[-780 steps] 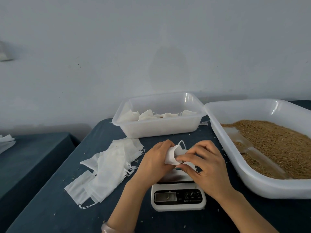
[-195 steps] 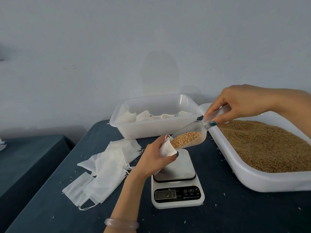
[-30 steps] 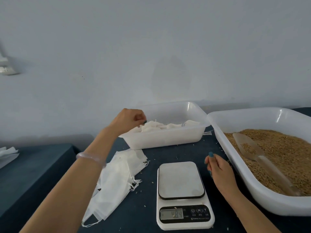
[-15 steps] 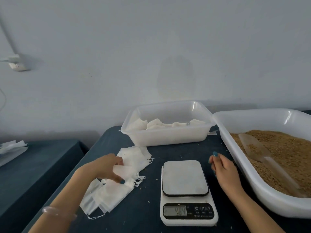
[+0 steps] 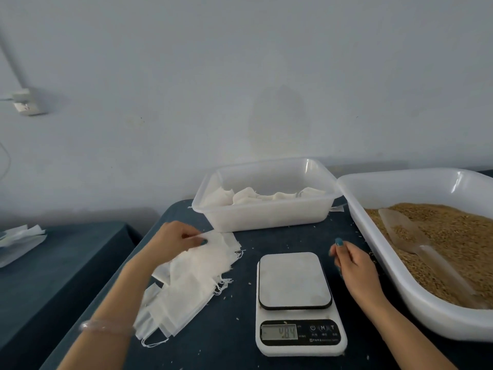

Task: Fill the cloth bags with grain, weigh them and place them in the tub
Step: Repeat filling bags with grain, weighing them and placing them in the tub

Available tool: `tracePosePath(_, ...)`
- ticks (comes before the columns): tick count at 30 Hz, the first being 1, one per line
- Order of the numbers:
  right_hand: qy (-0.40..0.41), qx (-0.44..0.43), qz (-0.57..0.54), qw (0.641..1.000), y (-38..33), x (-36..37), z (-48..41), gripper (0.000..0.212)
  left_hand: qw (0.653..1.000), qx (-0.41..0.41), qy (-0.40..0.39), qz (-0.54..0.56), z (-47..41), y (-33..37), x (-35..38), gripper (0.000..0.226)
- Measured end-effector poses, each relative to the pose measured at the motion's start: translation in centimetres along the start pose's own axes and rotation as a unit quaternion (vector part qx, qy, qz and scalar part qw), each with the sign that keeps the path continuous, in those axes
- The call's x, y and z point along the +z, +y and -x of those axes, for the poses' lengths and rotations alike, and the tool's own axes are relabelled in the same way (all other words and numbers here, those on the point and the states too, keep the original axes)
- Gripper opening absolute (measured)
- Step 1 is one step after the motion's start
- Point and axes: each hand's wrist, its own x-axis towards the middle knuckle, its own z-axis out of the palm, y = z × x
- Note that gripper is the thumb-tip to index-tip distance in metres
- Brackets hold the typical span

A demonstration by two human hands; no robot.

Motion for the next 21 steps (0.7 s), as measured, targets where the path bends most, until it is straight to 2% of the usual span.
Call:
tracePosePath(3,-0.005,-0.006,-0.001,1.0,0.2,-0.1,0.0,0.031,0.984,-0.004,0.052,0.168,-0.7,3.7,1.8,0.02)
tracePosePath(10,-0.044,-0.016,-0.014,0.999,-0.6,-0.2,0.4,0.017,0.895,-0.046,0.064,0.439,-0.7,11.7,8.6,0.017)
tracePosePath(16,-0.069,-0.034,-0.043,0.996,-1.0,-0.1,0.7,0.004,0.838,-0.075,0.033,0.539,0.5,12.1,10.5,0.023)
tracePosePath(18,-0.076,-0.043,-0.043,0.995,-1.2,0.0,0.7,0.005,0.842,-0.079,0.051,0.531,0.8,11.8,10.3,0.017)
tracePosePath(21,-0.086,-0.061,-0.047,0.993,-1.5,0.0,0.9,0.007,0.875,-0.075,0.1,0.468,1.2,11.7,10.4,0.022)
